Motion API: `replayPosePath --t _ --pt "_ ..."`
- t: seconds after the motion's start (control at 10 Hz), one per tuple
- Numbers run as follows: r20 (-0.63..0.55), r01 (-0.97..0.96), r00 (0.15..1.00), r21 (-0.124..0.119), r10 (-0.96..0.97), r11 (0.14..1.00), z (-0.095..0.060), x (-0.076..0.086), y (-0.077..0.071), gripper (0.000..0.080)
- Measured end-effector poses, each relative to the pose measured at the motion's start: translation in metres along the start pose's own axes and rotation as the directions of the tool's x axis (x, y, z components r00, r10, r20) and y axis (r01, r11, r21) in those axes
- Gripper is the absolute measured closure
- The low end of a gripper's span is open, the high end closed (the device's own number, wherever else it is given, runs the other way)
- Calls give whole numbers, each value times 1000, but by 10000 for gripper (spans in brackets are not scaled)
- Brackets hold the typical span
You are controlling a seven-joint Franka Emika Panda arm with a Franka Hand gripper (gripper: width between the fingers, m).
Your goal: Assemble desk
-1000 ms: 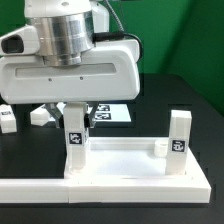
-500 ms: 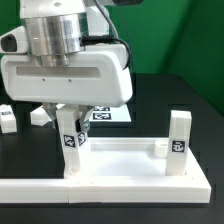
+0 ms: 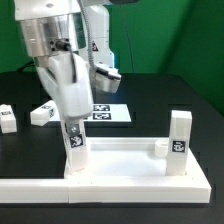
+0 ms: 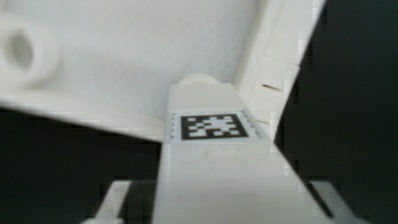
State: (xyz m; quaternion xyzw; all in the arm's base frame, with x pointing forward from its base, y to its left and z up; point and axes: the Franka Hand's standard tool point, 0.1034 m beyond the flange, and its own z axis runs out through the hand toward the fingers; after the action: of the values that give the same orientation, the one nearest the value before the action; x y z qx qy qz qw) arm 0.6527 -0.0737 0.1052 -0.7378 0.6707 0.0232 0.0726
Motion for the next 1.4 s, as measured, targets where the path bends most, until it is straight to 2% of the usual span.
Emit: replayPosePath --t 0.2,0.3,0.4,0.5,0.6,0.7,0.8,1.0,1.1,1.3,1.4 --pt "-16 -138 990 -7 138 990 0 -8 0 508" --pt "-15 -122 992 -7 121 993 0 -7 0 507" --pt "-24 -10 1000 -18 10 1000 0 -6 1 507" --pt "-41 159 986 -50 -161 986 -4 -8 2 267" --pt "-52 342 937 -77 -347 936 -6 -11 1 267" --pt "-43 483 871 -95 -489 870 -5 -16 2 175" --pt "-38 512 855 -95 -517 854 -5 -15 3 175" --pt "-24 635 768 -99 -640 766 -5 -14 3 151" --pt "-15 724 684 -107 -729 682 -5 -13 3 151" --pt "18 917 389 -107 -921 385 -8 -7 2 150" --pt "29 952 293 -105 -956 288 -8 -6 2 150"
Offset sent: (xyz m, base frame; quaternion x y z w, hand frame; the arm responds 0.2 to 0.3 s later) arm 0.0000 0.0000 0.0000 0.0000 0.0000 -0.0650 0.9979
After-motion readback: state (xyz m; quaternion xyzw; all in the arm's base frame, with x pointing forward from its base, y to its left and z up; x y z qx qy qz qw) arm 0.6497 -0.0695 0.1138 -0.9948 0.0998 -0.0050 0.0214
